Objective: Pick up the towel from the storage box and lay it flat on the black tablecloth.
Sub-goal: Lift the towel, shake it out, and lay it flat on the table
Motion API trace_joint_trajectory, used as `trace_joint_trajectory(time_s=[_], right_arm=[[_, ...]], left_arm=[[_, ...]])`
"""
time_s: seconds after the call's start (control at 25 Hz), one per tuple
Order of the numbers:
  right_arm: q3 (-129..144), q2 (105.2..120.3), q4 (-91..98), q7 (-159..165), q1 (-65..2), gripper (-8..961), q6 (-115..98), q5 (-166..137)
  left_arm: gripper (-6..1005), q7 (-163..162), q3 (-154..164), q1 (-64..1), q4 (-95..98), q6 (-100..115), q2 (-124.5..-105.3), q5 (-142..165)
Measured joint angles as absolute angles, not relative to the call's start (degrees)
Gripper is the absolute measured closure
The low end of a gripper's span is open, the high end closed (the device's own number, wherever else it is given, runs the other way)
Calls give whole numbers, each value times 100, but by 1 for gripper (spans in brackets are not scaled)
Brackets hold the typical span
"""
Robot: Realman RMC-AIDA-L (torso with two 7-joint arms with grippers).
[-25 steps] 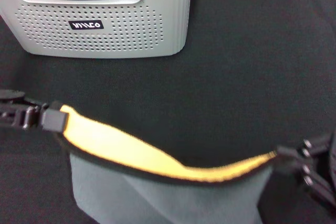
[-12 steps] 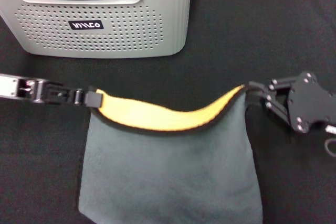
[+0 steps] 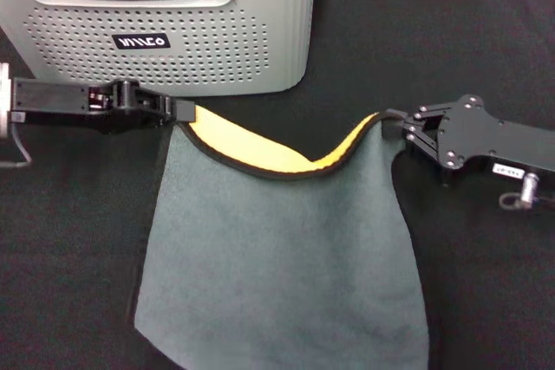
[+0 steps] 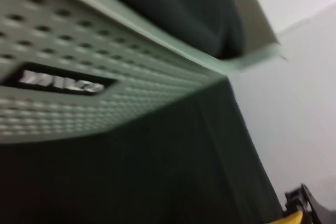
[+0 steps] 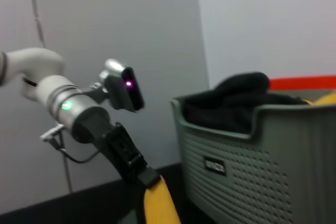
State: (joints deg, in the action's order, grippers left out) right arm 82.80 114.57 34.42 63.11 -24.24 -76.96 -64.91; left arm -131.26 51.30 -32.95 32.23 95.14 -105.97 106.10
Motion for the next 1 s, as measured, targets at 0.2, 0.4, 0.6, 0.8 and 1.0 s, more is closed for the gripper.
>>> trace_joint_trajectory(time_s=[0.2,0.4,0.6,0.8,1.0], right_arm=[[8277,11507,3348,6354,-2582,950,-7163,-6495],[8274,11514,3232,6467,-2724,950,-6826,-6489],[8271,11529,3087,6488,-2879,949,-6562,-6477],[8271,11539,2868,6486,-3085,949,-6438,-6473],[8270,11540,2746,6505,-3177,949,-6271,-6454]], left_arm=[[954,-13441,5126,-3290,3066,8930,-10619,10610],[953,-13660,5123,-3296,2946,8665,-10690,10606],[953,-13752,5110,-3266,2788,8406,-10774,10552],[953,-13716,5101,-3252,2777,8235,-10832,10553],[953,-13662,5098,-3199,2684,7985,-10875,10577]])
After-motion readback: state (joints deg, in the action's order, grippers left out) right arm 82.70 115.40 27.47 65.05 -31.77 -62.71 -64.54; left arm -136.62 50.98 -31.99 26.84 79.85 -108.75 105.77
